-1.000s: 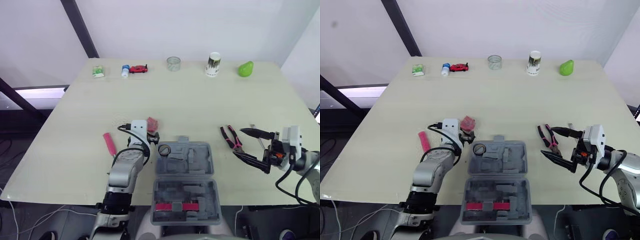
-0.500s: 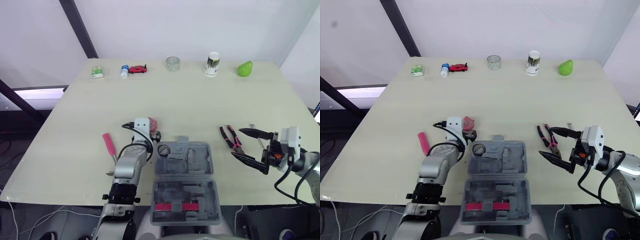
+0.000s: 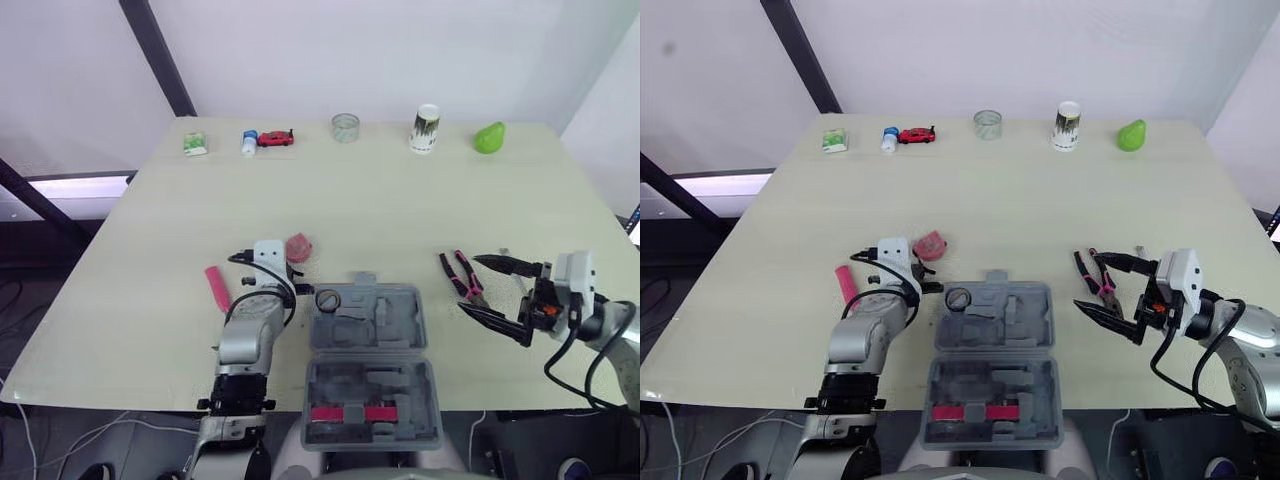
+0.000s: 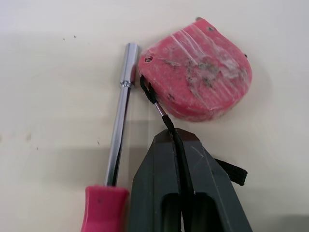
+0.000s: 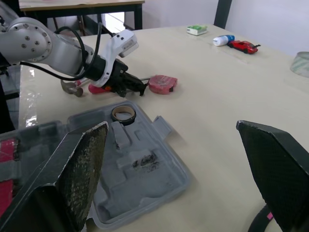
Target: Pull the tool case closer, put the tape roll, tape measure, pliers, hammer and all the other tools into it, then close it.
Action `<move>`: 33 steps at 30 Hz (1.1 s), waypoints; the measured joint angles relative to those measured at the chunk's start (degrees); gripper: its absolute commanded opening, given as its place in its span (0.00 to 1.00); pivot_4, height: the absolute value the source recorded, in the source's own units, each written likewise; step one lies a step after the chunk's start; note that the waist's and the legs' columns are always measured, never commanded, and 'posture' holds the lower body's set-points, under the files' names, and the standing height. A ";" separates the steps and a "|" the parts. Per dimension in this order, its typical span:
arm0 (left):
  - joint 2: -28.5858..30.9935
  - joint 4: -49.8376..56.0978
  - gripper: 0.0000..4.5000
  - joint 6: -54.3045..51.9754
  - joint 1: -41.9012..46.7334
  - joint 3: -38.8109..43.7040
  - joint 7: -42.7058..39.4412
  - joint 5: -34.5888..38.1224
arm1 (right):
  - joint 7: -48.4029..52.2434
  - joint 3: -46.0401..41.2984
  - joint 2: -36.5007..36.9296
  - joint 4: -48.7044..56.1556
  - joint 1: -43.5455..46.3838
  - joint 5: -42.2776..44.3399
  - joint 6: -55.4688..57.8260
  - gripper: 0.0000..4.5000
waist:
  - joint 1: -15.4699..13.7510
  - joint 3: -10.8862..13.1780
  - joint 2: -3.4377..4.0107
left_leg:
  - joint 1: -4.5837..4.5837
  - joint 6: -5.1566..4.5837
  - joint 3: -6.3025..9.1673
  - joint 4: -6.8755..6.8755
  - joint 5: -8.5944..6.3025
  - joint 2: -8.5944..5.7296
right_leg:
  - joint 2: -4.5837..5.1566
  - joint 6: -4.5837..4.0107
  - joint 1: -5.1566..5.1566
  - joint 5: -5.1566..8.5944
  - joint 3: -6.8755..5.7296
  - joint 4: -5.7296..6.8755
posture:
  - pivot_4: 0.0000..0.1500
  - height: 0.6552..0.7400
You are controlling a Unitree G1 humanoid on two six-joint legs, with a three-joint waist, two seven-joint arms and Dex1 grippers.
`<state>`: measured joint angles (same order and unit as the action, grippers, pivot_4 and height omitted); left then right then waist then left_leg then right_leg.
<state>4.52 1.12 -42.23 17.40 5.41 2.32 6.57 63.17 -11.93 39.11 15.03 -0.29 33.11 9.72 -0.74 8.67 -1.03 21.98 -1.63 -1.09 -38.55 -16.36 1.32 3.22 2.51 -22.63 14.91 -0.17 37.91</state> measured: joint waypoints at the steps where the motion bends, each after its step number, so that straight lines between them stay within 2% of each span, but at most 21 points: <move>1: 0.46 2.67 0.02 -1.17 -1.90 -0.38 -0.87 0.37 | -0.10 0.00 0.01 0.05 0.21 0.00 0.00 1.00 | 0.02 0.00 0.00 | 0.00 0.00 0.00 0.00 0.00 0.01 | 0.00 0.00 0.00 0.00 0.00 0.00 | 1.00 1.00; 8: 4.19 13.41 0.02 -5.03 -9.72 -1.46 -4.57 0.54 | -0.46 0.26 0.01 0.19 0.52 -0.01 0.02 1.00 | -0.02 0.00 0.00 | 0.00 0.00 0.02 0.00 0.00 0.05 | 0.02 -0.01 -0.01 0.00 0.01 0.01 | 1.00 1.00; 11: 5.23 17.46 0.19 -6.38 -13.26 -1.03 -7.02 2.32 | -0.87 0.37 0.00 0.22 0.60 -0.07 0.02 1.00 | -0.04 0.00 0.00 | 0.01 0.00 0.02 0.00 0.00 0.05 | 0.06 -0.01 -0.01 0.00 0.02 0.00 | 1.00 1.00; 13: 7.08 18.76 0.41 -6.46 -14.34 -1.62 -8.44 2.46 | -1.03 0.44 0.00 0.23 0.80 -0.08 0.03 1.00 | -0.13 0.00 0.00 | 0.01 0.00 0.04 0.00 0.00 0.04 | 0.05 -0.01 0.00 0.01 0.01 0.01 | 1.00 1.00; 16: 7.61 18.79 0.56 -5.89 -14.24 -1.75 -8.57 1.98 | -1.03 0.47 0.00 0.23 0.86 -0.08 0.02 1.00 | -0.11 0.00 0.00 | 0.01 0.00 0.03 0.00 0.00 0.03 | 0.06 -0.01 0.00 0.00 -0.01 0.01 | 1.00 1.00; 18: 7.25 18.36 0.79 -5.38 -14.05 -1.77 -8.86 2.11 | -1.04 0.66 0.01 0.22 1.06 -0.11 0.03 1.00 | -0.08 0.00 0.00 | 0.01 -0.01 0.03 0.00 -0.01 0.03 | 0.06 -0.01 0.00 0.00 -0.02 0.01 | 1.00 1.00; 19: 7.07 18.16 0.85 -5.02 -13.90 -1.81 -9.06 2.22 | -1.04 0.87 0.01 0.22 1.33 -0.14 0.03 1.00 | -0.07 0.00 0.00 | 0.01 -0.01 0.03 0.00 0.00 0.03 | 0.05 -0.01 0.00 0.00 -0.02 0.01 | 1.00 1.00; 31: 6.37 10.78 0.85 -0.78 -9.25 -1.82 -9.68 2.45 | -1.19 0.92 0.01 0.22 1.83 -0.42 0.03 1.00 | -0.08 0.00 0.00 | 0.01 -0.01 0.04 0.00 0.00 0.02 | 0.04 -0.01 0.00 0.00 -0.04 0.01 | 1.00 1.00; 33: 6.34 8.73 0.76 -0.11 -8.98 -1.86 -10.23 2.50 | -1.27 0.91 0.01 0.22 1.83 -0.63 0.03 1.00 | -0.04 0.00 0.00 | 0.01 -0.01 0.04 0.00 -0.01 0.01 | 0.03 -0.01 0.00 0.00 -0.04 0.01 | 1.00 1.00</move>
<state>10.86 9.85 -42.34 8.42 3.55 -7.91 9.07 61.90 -11.01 39.12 15.25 1.54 32.48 9.75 -0.78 8.67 -1.03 21.99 -1.64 -1.05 -38.55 -16.37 1.34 3.26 2.51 -22.64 14.92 -0.21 37.91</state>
